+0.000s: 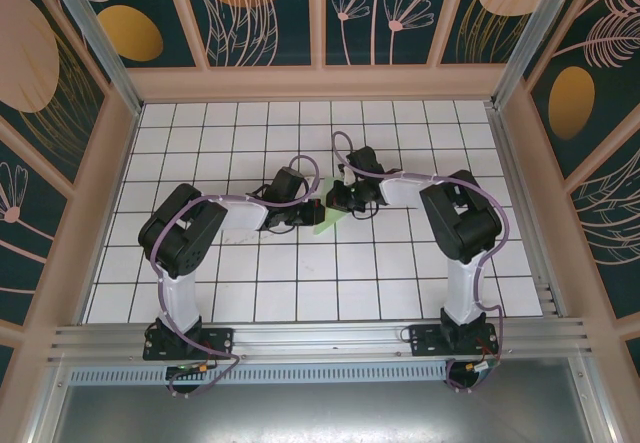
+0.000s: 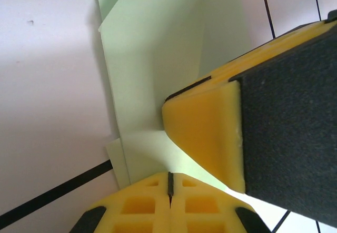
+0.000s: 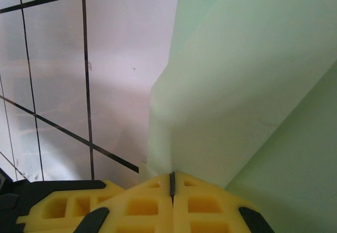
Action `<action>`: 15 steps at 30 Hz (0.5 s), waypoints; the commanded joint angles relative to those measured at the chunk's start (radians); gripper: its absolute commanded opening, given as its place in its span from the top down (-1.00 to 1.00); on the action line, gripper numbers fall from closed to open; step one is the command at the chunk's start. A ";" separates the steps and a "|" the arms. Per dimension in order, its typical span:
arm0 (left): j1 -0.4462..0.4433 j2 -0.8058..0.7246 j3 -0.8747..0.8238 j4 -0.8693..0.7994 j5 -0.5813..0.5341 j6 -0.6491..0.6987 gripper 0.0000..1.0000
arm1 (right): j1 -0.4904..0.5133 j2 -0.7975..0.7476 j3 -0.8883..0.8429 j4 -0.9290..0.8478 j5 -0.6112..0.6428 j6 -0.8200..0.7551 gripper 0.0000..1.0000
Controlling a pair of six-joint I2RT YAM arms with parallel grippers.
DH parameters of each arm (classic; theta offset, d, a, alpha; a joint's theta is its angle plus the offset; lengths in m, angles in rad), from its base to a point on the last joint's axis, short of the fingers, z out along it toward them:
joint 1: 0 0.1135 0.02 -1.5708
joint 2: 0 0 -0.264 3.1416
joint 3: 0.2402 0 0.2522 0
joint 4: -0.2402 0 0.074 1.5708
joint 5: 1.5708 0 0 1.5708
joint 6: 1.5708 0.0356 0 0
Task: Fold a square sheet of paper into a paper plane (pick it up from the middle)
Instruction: Fourth fold the wing at the center of the table.
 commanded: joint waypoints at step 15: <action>0.005 0.049 -0.103 -0.191 -0.038 0.061 1.00 | -0.160 0.059 0.033 -0.032 0.025 -0.126 1.00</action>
